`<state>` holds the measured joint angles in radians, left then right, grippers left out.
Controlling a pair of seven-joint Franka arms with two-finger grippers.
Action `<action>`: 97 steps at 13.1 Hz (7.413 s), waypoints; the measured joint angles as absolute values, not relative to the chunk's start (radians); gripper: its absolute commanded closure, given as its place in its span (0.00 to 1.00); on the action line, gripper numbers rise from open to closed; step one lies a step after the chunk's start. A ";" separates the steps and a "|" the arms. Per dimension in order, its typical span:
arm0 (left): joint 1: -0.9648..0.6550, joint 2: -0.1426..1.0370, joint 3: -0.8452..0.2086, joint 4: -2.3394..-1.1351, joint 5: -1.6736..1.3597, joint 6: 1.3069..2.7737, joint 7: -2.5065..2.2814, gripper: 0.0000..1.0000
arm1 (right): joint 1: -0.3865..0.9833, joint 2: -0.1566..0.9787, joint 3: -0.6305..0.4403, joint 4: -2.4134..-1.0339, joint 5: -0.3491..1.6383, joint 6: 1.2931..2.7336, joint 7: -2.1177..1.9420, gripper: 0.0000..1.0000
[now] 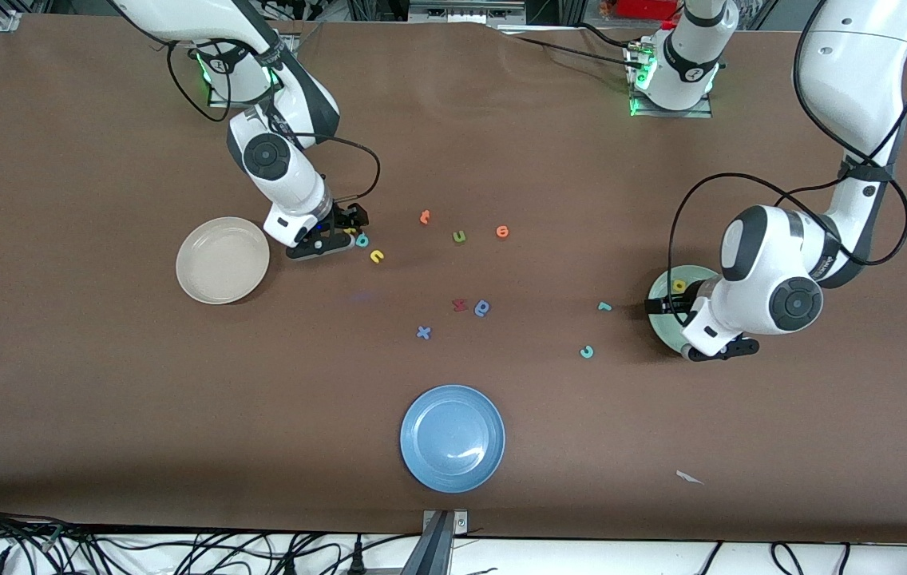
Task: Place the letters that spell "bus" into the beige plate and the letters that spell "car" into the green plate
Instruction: 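Move the left gripper to the teal L letter while the right gripper hovers, then grasp the teal L letter with the left gripper while the right grasps yellow s, then carry the yellow s onto the cream plate while the left gripper carries the L, then grasp the teal g with the right gripper while the left grasps teal c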
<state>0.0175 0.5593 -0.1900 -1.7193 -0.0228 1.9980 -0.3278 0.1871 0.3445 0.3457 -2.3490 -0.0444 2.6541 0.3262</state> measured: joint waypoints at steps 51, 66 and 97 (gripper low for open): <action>-0.132 0.637 -0.191 -1.848 0.007 2.336 -0.581 0.74 | 0.283 0.349 0.301 -2.432 -0.148 2.788 0.353 0.43; 0.044 0.581 -0.172 -1.762 0.026 2.000 -0.320 0.55 | 0.286 0.345 0.296 -2.433 -0.151 2.788 0.357 0.80; -0.192 0.872 -0.176 -1.446 0.043 2.295 -1.002 0.16 | 0.199 0.231 0.220 -2.305 -0.089 2.486 0.172 0.25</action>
<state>-0.1915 0.8722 -0.1764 -1.4464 0.0433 2.2947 -1.0021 0.1989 0.2311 0.2200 -2.3050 -0.0889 2.4855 0.1724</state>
